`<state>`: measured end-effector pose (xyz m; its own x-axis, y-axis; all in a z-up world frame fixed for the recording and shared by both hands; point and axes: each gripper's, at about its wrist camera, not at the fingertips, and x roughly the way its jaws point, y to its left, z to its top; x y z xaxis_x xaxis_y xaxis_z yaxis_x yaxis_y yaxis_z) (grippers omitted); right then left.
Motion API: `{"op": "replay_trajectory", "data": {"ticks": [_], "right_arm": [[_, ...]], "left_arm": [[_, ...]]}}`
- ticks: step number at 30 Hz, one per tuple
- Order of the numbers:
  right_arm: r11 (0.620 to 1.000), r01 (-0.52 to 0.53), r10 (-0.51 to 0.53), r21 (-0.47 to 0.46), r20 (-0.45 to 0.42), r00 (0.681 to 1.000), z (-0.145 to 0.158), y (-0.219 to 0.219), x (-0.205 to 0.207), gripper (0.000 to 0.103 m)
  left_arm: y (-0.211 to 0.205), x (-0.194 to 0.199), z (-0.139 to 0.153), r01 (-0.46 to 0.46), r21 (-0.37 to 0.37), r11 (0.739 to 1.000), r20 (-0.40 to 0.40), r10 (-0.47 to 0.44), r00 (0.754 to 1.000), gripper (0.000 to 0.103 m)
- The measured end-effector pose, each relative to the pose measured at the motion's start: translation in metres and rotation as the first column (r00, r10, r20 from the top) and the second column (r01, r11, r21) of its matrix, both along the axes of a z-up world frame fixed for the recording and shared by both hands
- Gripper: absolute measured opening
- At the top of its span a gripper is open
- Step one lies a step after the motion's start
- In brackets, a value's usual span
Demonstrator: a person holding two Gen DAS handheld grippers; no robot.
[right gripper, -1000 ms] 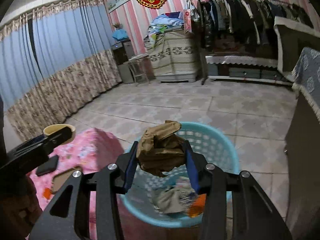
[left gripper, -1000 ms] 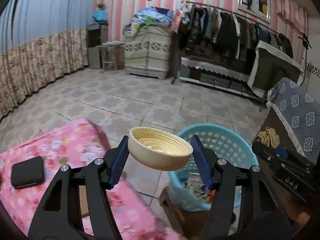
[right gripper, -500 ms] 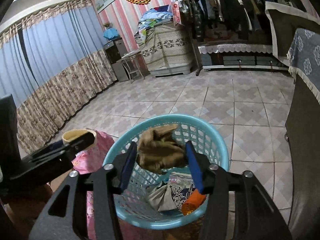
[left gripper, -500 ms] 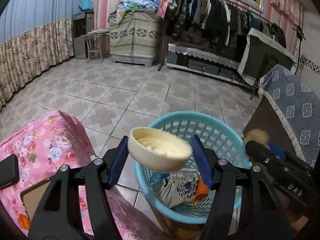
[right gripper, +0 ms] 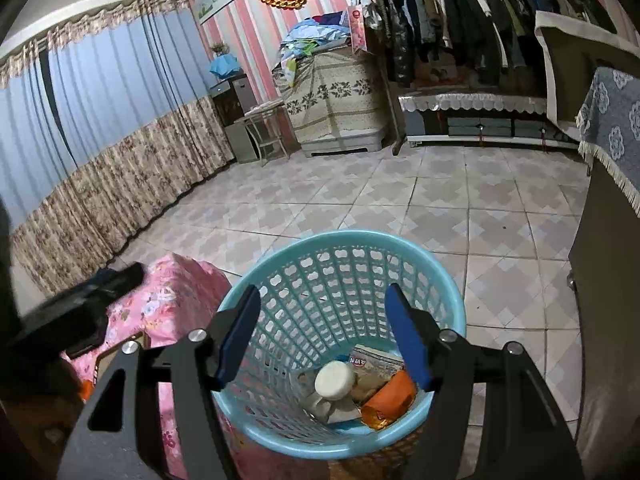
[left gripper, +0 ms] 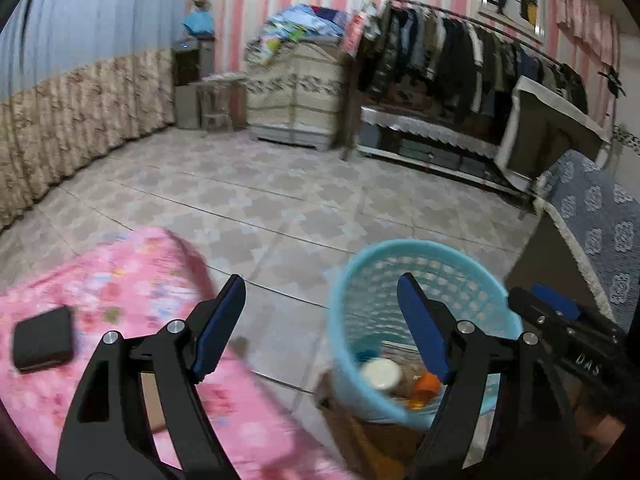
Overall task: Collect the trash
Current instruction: 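Open the right gripper to drop the cloth while the left gripper drops the bowl, then move both grippers back over the table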
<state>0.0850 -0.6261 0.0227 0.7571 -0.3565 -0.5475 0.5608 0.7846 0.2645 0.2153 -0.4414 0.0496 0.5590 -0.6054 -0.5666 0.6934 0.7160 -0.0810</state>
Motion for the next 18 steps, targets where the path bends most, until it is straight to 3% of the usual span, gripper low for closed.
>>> {"op": "replay_trajectory", "data": {"ticks": [5,9,14,16,18], "right_arm": [[0.998,-0.043,0.043,-0.035,0.000,0.999,0.016,0.033,0.013,0.073],[0.988,-0.106,0.111,-0.115,0.032,0.993,0.036,0.093,0.027,0.076],[0.934,-0.294,0.309,-0.203,0.046,0.950,0.045,0.205,0.045,0.079],[0.911,-0.384,0.396,-0.151,0.058,0.916,0.035,0.241,0.050,0.080],[0.893,-0.438,0.445,-0.103,0.052,0.894,0.023,0.267,0.055,0.080]], "left_arm": [[0.092,0.005,0.038,-0.114,-0.005,0.993,0.079,0.114,0.990,0.080],[0.194,-0.008,0.048,-0.240,-0.009,0.971,0.136,0.239,0.961,0.086],[0.314,-0.037,0.019,-0.408,0.000,0.913,0.111,0.405,0.907,0.087],[0.349,-0.050,-0.003,-0.468,0.015,0.884,0.083,0.465,0.881,0.089],[0.365,-0.059,-0.023,-0.481,0.017,0.877,0.036,0.480,0.876,0.089]]}}
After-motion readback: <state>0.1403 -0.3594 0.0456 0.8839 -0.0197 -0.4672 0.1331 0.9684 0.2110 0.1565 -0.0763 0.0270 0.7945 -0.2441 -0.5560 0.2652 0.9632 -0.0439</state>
